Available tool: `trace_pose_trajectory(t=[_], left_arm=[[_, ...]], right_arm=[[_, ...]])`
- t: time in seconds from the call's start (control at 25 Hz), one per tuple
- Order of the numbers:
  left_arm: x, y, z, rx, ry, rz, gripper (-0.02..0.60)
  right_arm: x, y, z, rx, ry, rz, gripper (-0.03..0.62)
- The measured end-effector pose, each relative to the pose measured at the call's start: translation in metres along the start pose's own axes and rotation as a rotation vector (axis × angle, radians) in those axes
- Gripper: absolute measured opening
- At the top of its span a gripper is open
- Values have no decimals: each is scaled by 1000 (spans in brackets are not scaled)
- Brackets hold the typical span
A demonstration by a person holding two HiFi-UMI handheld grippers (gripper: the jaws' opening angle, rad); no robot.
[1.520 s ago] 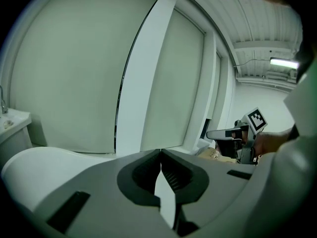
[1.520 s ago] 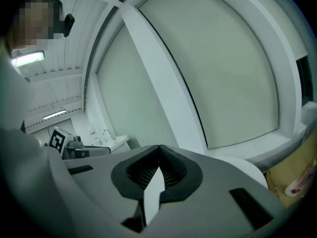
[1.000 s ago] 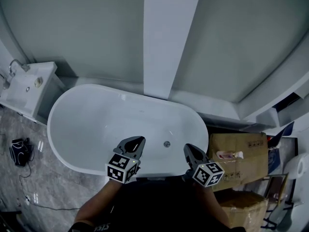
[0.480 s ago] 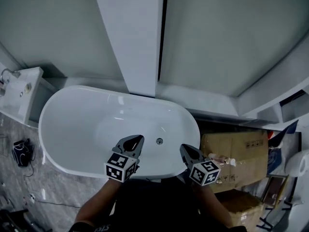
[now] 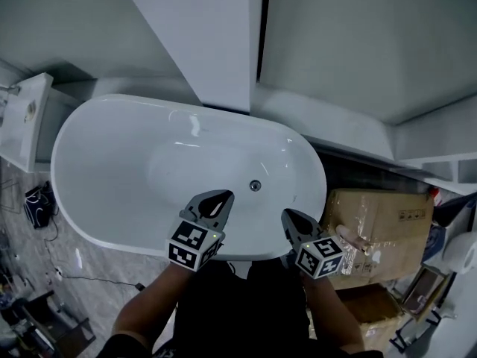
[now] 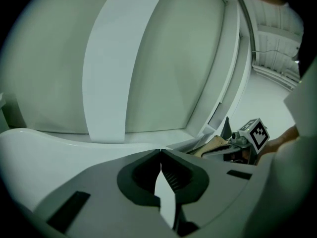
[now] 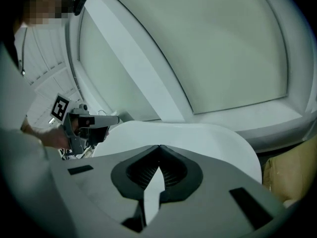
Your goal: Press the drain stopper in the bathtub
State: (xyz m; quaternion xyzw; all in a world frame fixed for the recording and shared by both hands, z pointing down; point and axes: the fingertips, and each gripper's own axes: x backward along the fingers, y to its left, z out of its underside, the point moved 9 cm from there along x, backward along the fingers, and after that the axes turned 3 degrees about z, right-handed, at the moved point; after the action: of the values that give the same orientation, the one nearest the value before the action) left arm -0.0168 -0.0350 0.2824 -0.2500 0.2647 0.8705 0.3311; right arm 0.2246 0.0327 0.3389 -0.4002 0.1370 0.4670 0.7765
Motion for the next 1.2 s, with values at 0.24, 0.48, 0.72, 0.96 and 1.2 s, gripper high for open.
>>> trace_pose_trajectory(t=[0.24,0.48,0.72,0.96,1.2], left_arm=[[-63,35,27,46,24,0,17],[-121,57,64,75,85,31,17],[-175,86,101,86,133,38,17],[-228,117,164,130,156,55,17],[-269,146,243,175,210,46,17]], right_arm=[[-62,-35,29,-1,81,-12,14],[-116,-68,50,-55,97,16,14],[-173,-94,78,-43,177,-2,14],[-237,-127,123,-21,251,9,14],[-291,-154,182,-24,308,1,14]])
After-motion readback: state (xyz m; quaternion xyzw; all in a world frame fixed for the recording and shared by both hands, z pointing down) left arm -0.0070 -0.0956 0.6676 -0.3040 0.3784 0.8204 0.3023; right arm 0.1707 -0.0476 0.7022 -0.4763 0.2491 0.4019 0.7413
